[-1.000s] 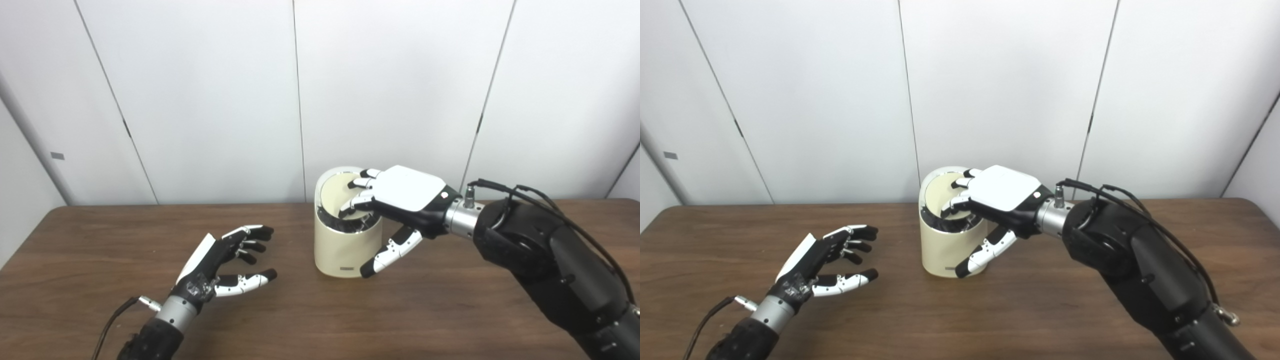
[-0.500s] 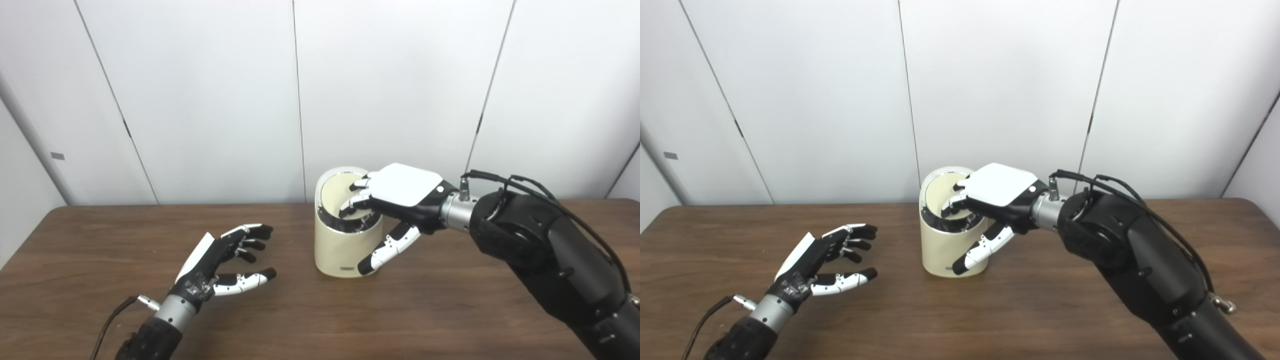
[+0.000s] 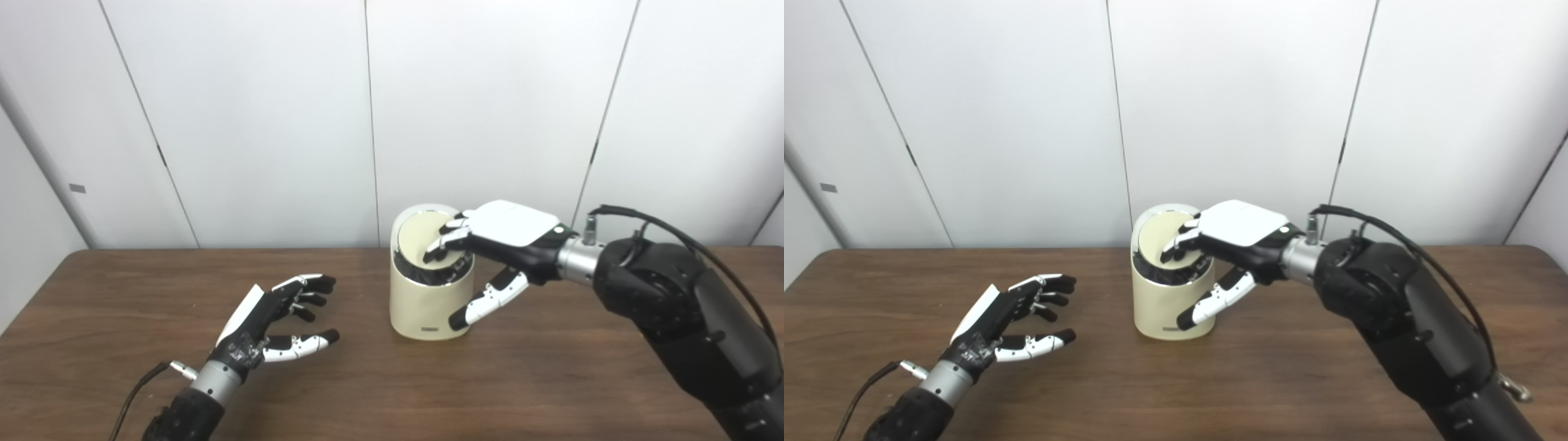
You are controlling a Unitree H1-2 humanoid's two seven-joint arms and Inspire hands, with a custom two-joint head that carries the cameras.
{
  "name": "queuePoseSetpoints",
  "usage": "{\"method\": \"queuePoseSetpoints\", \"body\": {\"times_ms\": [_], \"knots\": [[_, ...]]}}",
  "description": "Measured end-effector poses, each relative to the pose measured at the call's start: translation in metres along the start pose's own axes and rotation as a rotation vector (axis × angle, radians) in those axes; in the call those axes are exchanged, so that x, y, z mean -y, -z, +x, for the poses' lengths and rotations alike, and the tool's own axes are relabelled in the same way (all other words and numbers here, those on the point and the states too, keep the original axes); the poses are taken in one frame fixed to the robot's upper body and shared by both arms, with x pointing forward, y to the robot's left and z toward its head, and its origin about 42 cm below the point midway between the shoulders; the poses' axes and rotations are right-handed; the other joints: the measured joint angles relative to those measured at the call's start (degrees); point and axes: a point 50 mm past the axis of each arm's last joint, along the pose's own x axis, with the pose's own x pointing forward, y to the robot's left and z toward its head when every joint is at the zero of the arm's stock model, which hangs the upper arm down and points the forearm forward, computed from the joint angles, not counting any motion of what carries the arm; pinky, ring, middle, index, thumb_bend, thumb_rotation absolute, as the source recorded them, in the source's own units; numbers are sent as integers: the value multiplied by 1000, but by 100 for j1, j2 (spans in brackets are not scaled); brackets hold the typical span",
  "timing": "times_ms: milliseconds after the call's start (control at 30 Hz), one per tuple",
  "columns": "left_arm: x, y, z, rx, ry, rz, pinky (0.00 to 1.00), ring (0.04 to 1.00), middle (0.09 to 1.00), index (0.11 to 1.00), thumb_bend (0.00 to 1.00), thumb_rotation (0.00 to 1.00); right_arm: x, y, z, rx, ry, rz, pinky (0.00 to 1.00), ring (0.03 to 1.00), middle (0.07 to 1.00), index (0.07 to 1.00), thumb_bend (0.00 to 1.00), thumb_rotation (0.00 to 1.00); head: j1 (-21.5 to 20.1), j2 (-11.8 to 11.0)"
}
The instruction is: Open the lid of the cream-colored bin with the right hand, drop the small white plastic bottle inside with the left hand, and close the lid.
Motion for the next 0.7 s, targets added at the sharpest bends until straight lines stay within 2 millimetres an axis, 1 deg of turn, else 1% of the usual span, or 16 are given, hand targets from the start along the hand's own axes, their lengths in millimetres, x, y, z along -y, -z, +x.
{"method": "queuePoseSetpoints", "body": {"times_ms": [67,100,167,233,300,400,467,500,567,600,633,667,700], "knots": [[0,0,0,0,0,0,647,750,797,804,624,141,3,5,-4,-6,63,57,838,931,804,802,704,744,9,-9],[0,0,0,1,0,0,645,750,796,803,622,139,4,7,-5,-10,96,83,812,934,814,804,700,745,9,-9],[1,0,0,2,1,0,647,748,793,801,622,135,5,11,-10,-24,178,146,785,937,839,812,656,734,17,0],[1,0,0,2,1,0,648,746,791,800,623,131,1,16,-15,-35,246,201,773,931,856,825,640,732,9,0],[1,0,0,2,1,0,643,744,791,802,619,121,-8,19,-20,-51,298,252,764,921,869,844,614,713,18,9],[1,0,0,2,1,0,642,743,790,801,618,124,-23,23,-29,-78,327,309,738,898,889,879,576,678,-9,26],[1,0,0,2,1,0,644,747,793,801,620,127,-30,28,-38,-99,346,360,768,899,906,904,593,626,-9,26],[1,0,0,2,1,0,645,748,794,801,621,129,-34,31,-42,-111,355,388,776,901,910,909,597,616,-9,26],[1,0,0,3,0,-1,648,752,798,806,636,137,-43,35,-51,-135,376,449,819,899,920,938,627,456,-9,26],[1,0,0,4,-1,-3,648,752,798,807,639,138,-48,36,-54,-145,394,484,826,899,922,943,633,427,-9,26],[0,0,0,4,-2,-5,651,754,799,808,643,145,-52,37,-57,-154,407,509,812,889,915,940,657,368,-9,18],[0,-1,0,8,-3,-8,653,755,799,807,652,156,-58,37,-60,-160,418,537,777,874,903,928,690,323,-9,18],[1,-1,1,10,-4,-11,654,755,799,807,655,159,-65,37,-62,-168,421,554,765,868,899,924,701,307,-9,18]]}}
